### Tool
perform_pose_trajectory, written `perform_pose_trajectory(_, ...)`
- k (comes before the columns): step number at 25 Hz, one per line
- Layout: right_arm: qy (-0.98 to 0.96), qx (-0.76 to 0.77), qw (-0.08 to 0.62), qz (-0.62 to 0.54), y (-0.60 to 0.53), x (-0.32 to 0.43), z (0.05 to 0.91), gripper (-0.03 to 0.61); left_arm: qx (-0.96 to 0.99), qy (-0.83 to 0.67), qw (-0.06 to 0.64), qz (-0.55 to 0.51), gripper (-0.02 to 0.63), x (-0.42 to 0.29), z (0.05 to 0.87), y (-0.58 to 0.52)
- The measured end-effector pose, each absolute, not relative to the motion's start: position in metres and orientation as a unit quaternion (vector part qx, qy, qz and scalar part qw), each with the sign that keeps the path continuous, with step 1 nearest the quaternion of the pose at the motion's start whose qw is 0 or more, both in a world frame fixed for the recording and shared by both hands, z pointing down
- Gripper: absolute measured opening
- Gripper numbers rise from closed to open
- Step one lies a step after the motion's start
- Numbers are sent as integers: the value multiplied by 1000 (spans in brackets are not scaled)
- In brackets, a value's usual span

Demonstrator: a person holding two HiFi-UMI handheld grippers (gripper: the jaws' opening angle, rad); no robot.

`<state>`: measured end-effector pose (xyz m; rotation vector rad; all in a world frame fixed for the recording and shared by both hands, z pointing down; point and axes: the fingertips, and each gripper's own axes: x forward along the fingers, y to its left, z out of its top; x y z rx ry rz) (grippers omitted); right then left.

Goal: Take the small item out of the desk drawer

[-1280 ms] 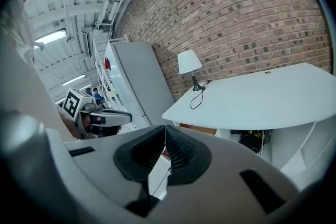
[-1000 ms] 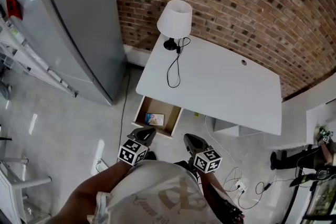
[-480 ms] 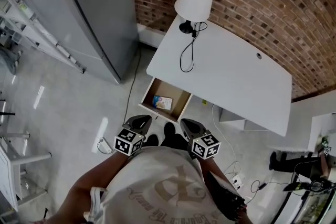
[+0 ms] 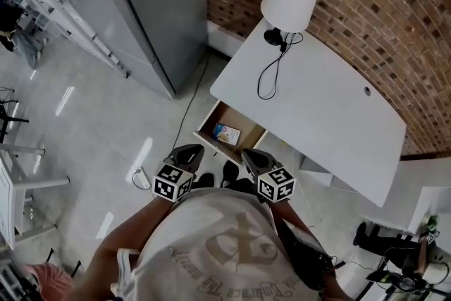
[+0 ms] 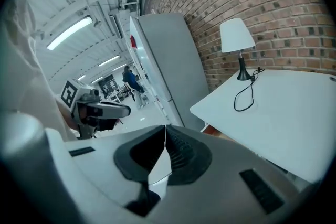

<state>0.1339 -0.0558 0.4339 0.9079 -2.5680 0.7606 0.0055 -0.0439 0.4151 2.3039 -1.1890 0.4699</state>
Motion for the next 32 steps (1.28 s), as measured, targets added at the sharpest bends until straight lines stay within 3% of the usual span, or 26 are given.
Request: perform_pose_trajectory(32, -907, 108, 289, 287, -79, 107, 532, 6, 743, -555, 328, 179, 17, 4, 455, -51)
